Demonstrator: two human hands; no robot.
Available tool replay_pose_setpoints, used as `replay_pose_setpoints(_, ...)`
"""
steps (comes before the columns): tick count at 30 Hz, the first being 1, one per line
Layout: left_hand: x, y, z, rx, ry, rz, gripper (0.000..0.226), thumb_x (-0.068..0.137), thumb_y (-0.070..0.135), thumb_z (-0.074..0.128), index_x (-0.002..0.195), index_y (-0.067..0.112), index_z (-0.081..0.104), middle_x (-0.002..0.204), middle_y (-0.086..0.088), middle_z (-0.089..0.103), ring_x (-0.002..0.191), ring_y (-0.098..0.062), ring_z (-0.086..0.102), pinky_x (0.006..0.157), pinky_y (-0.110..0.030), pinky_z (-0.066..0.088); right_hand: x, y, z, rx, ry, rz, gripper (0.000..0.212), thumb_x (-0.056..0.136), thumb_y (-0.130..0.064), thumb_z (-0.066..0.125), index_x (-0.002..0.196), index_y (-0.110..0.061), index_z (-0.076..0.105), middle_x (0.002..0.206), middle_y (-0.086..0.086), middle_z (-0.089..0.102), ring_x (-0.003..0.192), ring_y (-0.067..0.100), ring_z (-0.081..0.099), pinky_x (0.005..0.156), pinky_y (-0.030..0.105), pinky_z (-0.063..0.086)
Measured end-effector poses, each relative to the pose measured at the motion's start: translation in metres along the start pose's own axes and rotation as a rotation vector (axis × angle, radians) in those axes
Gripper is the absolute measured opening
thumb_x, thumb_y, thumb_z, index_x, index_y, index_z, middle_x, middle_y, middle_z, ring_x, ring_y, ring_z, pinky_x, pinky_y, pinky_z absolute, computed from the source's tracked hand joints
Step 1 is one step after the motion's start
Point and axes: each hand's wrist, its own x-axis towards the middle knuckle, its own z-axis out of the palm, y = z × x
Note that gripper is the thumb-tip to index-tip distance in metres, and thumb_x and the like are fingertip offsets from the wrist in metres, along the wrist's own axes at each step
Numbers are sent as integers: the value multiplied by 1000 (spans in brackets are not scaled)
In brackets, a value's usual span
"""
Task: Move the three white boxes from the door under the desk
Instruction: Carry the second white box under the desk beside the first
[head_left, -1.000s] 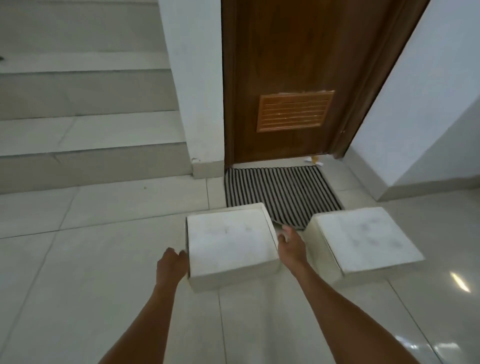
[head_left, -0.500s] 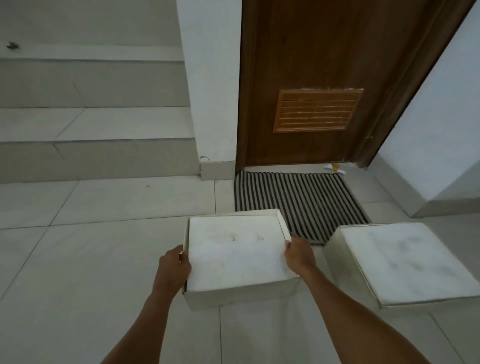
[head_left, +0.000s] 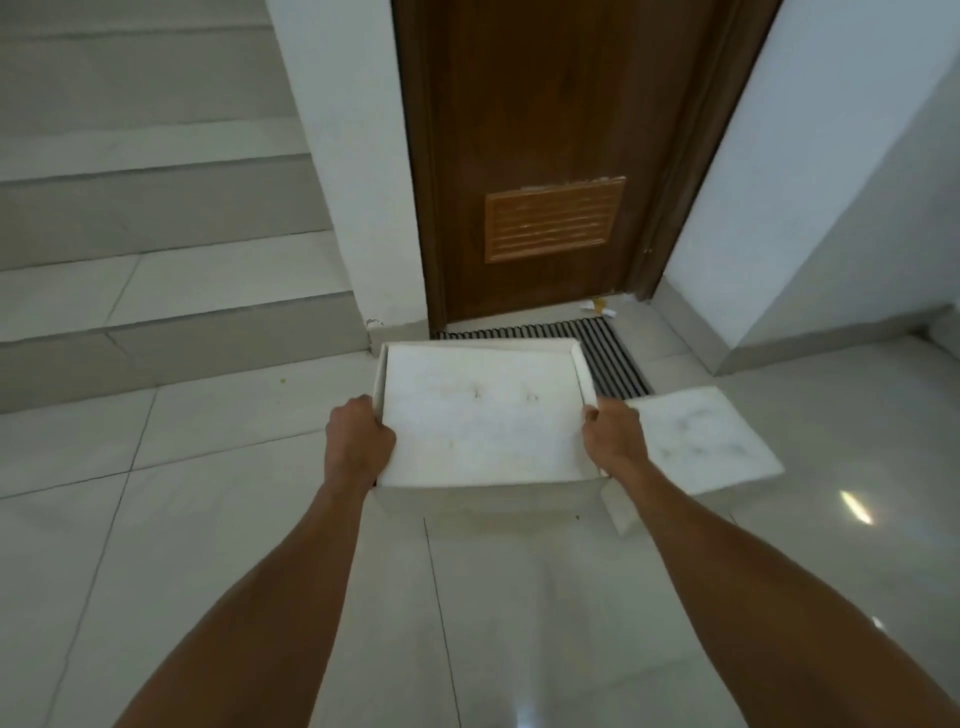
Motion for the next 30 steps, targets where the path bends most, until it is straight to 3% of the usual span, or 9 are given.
replay_pose_setpoints(5, -68, 69, -49, -28, -50, 122, 13, 77, -6, 46, 81, -3, 58, 82, -18, 61, 71, -30, 53, 58, -33, 42, -62, 12, -113, -79, 86, 60, 34, 97, -14, 36, 106, 8, 59, 116, 27, 61, 111, 41, 53, 91, 41, 43)
replay_pose_setpoints(9, -131, 121, -79, -20, -163, 225, 10, 79, -5, 49, 78, 2, 56, 78, -11, 55, 70, -26, 51, 54, -29, 40, -132, 38, -197, -80, 117, 175, 33, 97, -13, 34, 98, 9, 59, 111, 28, 61, 107, 42, 54, 89, 41, 43)
replay_pose_setpoints(15, -234, 172, -94, 13, -258, 363, 11, 84, -3, 49, 78, 4, 54, 70, -3, 46, 71, -22, 45, 49, -20, 30, -244, 91, -278, -30, 141, 354, 33, 96, -15, 37, 108, 4, 62, 117, 25, 62, 109, 38, 58, 89, 35, 46)
replay_pose_setpoints(19, -316, 192, -77, 42, -322, 416, 10, 79, -7, 49, 79, -4, 59, 80, -19, 58, 76, -33, 55, 64, -35, 42, -327, 145, -324, -14, 155, 426, 31, 97, -15, 38, 103, 4, 63, 114, 26, 64, 105, 37, 60, 83, 32, 46)
replay_pose_setpoints(22, -386, 204, -50, 66, -395, 509, 9, 76, -8, 48, 75, -5, 57, 86, -27, 64, 82, -41, 61, 64, -40, 44, -398, 199, -351, 58, 200, 534, 29, 95, -14, 39, 96, 2, 64, 106, 23, 66, 97, 35, 63, 69, 27, 41)
replay_pose_setpoints(25, -444, 213, -23, 103, -460, 576, 12, 76, -9, 48, 80, -12, 59, 91, -31, 65, 89, -43, 62, 71, -44, 47, -458, 246, -367, 86, 232, 631, 29, 95, -14, 39, 94, 2, 64, 104, 22, 65, 95, 35, 63, 69, 25, 38)
replay_pose_setpoints(28, -511, 231, 16, 125, -559, 675, 7, 77, -8, 48, 75, -5, 55, 91, -30, 64, 90, -42, 61, 70, -41, 45, -528, 298, -388, 96, 269, 734, 30, 95, -13, 40, 97, 3, 65, 105, 22, 66, 93, 33, 62, 73, 28, 45)
replay_pose_setpoints(30, -552, 246, 43, 140, -637, 733, 10, 79, -7, 47, 74, 0, 52, 92, -28, 64, 87, -40, 62, 65, -36, 41, -567, 334, -401, 115, 313, 805, 29, 95, -12, 41, 91, 1, 66, 100, 21, 68, 82, 28, 61, 69, 27, 43)
